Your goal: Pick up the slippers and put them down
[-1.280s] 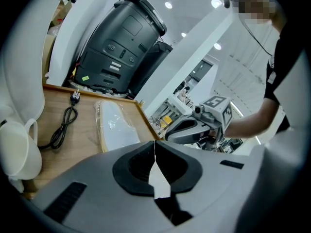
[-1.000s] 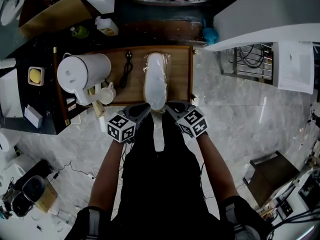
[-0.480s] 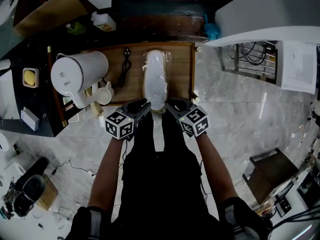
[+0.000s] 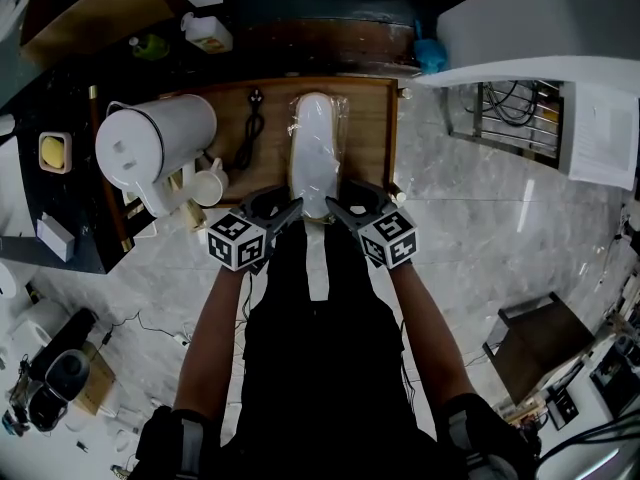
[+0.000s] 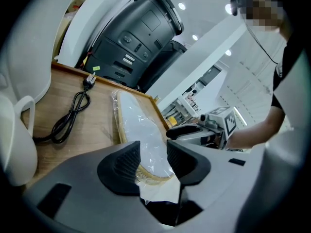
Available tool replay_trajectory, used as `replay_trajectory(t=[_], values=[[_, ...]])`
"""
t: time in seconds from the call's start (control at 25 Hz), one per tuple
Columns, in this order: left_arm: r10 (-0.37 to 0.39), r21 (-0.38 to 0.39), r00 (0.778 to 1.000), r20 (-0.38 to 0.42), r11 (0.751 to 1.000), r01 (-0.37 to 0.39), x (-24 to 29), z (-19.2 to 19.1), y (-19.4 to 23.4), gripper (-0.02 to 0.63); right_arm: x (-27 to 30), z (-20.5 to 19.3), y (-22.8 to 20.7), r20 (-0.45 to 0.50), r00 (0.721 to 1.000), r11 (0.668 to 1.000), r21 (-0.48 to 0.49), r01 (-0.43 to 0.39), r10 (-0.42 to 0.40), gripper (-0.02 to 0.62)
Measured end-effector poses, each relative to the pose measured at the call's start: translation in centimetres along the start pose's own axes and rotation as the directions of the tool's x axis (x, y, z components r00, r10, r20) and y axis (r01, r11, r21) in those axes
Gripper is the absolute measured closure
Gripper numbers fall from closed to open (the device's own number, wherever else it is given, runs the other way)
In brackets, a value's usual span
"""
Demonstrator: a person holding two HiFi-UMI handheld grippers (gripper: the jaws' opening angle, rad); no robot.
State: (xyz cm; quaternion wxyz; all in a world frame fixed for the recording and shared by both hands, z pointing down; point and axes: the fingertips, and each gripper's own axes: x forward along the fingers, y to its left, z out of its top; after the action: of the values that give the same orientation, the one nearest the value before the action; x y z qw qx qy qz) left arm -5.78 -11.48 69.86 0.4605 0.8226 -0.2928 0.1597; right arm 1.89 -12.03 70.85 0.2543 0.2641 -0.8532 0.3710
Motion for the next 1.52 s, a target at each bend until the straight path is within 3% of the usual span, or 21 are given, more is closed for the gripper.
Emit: replay_trajectory(t=[0.4, 0.72, 1.24, 1.52], values=[[-0.010, -0.050, 0.999, -0.032, 0.999, 0.009, 0.8, -0.8, 1.7, 0.357, 1.5, -0.5, -0.9, -0.016, 1.000, 0.999, 0.052, 0.011, -0.010, 0.284], [0.003, -0.072, 0.997, -0.071, 0.997, -0.009, 1.7, -1.5, 3.0, 0.313, 2.3, -0.5, -1.5, -0.029, 1.000, 0.997, 0.083, 0.006, -0.004, 0.233], [-0.021, -0.058, 0.989, -0.148, 0.998, 0.012, 3.0, -1.9, 3.0, 0.298, 3.5, -0.8, -1.3, -0.073, 0.996, 0.990, 0.136, -0.034, 0.044, 0.221], [0.002, -0.057, 0.986, -0.167, 0.998, -0.012, 3.4, -2.0, 3.3, 0.299, 4.0, -0.8, -1.6, -0.092, 0.995, 0.991, 0.130, -0.022, 0.034, 0.221]])
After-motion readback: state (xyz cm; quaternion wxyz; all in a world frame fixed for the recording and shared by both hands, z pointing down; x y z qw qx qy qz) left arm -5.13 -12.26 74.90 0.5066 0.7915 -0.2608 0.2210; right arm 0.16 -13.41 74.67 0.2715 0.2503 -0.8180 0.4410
